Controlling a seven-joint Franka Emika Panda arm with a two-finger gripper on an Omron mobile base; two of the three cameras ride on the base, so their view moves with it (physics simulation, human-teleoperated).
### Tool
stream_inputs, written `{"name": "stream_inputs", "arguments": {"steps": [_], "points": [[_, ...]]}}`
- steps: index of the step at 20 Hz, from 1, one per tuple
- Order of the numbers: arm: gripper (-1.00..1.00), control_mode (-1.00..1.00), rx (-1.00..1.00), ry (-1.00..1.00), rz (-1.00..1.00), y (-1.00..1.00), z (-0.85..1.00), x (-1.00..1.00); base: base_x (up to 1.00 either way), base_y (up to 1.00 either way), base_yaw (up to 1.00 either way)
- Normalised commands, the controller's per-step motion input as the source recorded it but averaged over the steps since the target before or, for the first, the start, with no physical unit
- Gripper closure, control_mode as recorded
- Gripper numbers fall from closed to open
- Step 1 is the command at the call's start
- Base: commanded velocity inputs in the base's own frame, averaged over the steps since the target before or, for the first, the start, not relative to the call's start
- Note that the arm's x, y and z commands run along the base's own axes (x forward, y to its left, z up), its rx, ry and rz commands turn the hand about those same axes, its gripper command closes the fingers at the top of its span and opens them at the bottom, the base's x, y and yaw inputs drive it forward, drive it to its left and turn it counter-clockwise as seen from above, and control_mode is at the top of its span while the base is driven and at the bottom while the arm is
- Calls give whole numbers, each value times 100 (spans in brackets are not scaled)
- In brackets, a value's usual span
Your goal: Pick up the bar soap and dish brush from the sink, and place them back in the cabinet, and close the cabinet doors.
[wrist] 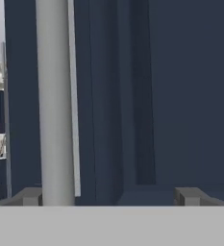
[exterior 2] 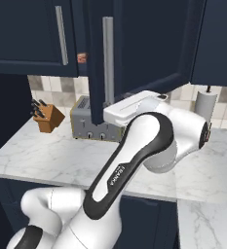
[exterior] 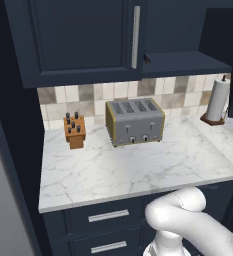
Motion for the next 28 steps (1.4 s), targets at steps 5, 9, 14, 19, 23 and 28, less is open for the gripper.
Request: {"name": "stream_inputs", "arguments": {"steps": [5,9,14,19,23,28], "points": [[-100,-100,0,0,-1,44,0,36,0,0,0],[-100,-100,0,0,-2,44,-1,35,0,0,0],[-100,-100,0,0,-3,46,-3,39,0,0,0],[-100,-100,0,-1,-2,34,-5,41,0,0,0],[-100,-100,0,-2,-2,29,-5,41,0,0,0],[-100,-100,0,-3,-3,30,-5,45,0,0,0]]}}
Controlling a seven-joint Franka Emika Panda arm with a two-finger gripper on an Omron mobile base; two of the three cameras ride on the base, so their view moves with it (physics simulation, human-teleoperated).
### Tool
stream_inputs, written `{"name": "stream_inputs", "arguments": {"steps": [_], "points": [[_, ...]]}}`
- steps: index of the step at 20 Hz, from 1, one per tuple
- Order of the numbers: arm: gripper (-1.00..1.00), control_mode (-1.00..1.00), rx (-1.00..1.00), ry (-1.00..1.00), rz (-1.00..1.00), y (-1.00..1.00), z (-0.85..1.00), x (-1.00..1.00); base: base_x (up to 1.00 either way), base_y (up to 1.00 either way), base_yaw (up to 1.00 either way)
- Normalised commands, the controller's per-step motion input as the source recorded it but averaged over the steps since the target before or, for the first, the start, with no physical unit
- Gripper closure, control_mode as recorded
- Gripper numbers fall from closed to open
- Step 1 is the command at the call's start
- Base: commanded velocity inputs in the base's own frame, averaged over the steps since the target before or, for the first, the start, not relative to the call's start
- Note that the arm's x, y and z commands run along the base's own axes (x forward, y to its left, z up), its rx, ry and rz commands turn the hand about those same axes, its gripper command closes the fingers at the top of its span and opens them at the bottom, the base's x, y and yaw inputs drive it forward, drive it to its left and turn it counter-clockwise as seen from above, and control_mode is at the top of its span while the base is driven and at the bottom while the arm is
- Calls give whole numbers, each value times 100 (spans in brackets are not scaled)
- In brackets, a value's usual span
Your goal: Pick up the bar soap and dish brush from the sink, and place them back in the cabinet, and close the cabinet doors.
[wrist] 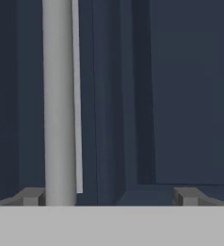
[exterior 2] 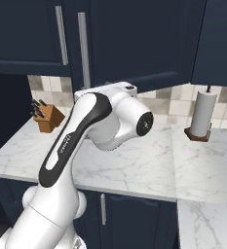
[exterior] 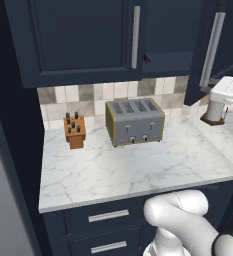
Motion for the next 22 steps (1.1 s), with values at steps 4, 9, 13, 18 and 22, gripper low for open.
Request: {"name": "stream_inputs", "arguments": {"steps": [4,9,13,18,22], "points": [[-100,-100,0,-2,-4,32,-4,48,0,0,0],[-100,-100,0,-2,-6,29,-1,53,0,0,0],[-100,-100,0,-2,-6,25,0,52,0,0,0],[-100,-100,0,-3,-6,26,0,52,0,0,0],[-100,-100,0,-4,-5,21,0,50,0,0,0]]}}
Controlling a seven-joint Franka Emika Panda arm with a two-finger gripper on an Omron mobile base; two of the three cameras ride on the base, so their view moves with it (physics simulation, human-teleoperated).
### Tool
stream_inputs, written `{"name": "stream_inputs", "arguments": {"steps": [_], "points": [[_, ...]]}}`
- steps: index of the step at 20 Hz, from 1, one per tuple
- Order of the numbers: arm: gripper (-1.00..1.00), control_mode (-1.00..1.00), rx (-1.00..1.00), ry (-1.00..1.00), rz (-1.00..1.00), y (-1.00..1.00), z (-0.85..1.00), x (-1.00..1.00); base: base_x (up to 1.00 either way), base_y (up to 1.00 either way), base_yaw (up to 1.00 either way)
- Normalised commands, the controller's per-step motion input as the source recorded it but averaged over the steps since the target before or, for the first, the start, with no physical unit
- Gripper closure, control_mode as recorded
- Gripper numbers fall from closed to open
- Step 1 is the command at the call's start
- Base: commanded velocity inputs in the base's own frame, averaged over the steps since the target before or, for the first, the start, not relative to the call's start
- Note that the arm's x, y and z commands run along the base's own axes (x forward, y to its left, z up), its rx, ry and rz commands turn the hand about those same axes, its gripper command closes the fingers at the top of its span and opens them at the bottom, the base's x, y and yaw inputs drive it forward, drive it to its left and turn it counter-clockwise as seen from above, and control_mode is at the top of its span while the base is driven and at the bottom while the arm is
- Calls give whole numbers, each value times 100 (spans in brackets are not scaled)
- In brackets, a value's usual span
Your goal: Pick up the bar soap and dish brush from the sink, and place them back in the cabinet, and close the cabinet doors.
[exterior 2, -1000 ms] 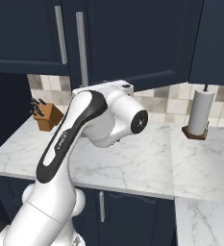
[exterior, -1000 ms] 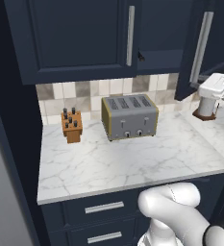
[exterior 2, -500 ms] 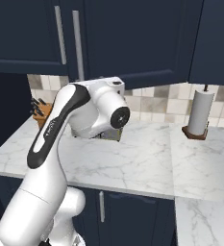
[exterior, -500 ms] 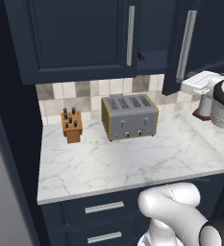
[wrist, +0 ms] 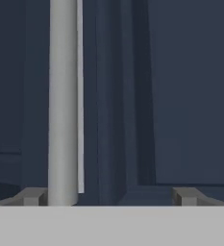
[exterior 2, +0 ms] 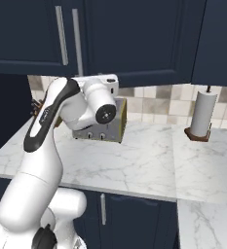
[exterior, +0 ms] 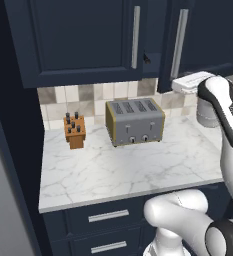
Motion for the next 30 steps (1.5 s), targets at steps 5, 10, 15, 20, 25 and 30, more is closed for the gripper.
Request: {"name": "stream_inputs", "arguments": {"steps": [5,10,15,20,25,30], "points": [[-100,-100,0,-4,-5,19,0,46,0,0,0],[-100,-100,0,-3,-4,15,0,44,0,0,0],[-100,-100,0,-3,-4,12,0,42,0,0,0],[-100,-100,0,-3,-3,11,0,40,0,0,0],[-100,-100,0,-1,-3,8,0,38,0,0,0],[-100,-100,0,-1,-1,2,0,33,0,0,0]]}}
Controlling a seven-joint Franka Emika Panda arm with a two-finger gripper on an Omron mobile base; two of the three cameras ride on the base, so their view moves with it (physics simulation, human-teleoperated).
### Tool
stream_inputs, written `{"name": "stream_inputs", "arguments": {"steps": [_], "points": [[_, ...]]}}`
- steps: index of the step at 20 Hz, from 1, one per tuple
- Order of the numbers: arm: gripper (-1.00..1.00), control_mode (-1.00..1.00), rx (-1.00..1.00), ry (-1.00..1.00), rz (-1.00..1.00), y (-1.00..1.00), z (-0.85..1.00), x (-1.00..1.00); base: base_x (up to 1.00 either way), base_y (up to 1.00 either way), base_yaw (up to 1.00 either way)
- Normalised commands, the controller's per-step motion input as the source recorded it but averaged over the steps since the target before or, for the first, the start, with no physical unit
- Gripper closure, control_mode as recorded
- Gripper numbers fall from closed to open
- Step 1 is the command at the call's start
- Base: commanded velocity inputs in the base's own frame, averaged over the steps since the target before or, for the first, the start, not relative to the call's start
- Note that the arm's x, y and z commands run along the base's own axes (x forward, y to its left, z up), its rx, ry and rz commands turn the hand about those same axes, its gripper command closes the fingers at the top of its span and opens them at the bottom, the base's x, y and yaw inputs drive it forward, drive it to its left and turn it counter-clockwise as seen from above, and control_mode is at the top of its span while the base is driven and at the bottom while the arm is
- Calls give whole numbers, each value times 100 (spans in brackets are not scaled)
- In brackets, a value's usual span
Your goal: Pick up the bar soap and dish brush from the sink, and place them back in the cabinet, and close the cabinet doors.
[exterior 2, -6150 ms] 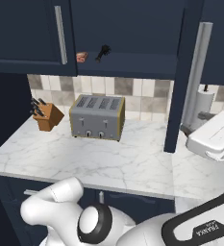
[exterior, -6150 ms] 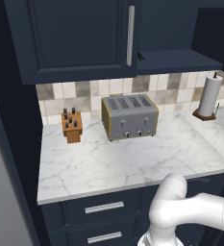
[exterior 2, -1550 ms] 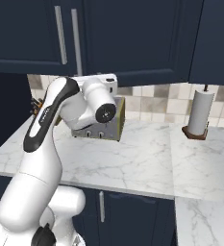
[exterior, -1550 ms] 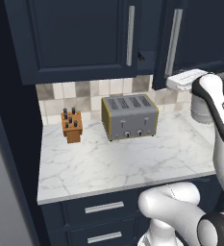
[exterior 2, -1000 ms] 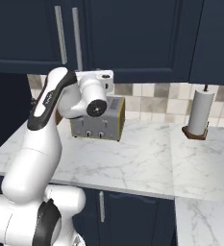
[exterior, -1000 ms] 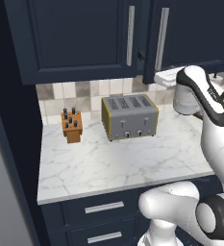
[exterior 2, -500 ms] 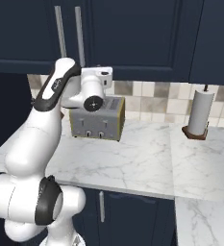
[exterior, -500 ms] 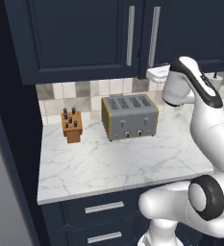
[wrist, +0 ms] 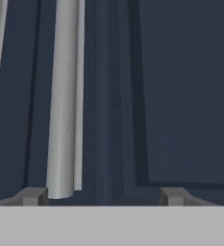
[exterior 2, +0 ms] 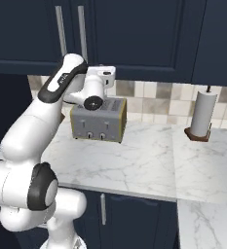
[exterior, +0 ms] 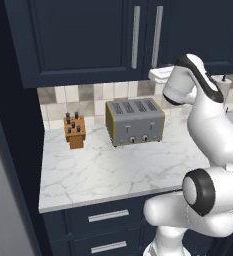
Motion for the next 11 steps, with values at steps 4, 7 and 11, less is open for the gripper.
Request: {"name": "stream_inputs", "arguments": {"steps": [4,7,11], "points": [[-100,-100,0,0,0,0,0,32,0,0,0],[-100,-100,0,0,0,0,0,26,0,0,0],[-100,-100,0,0,0,0,0,20,0,0,0]]}}
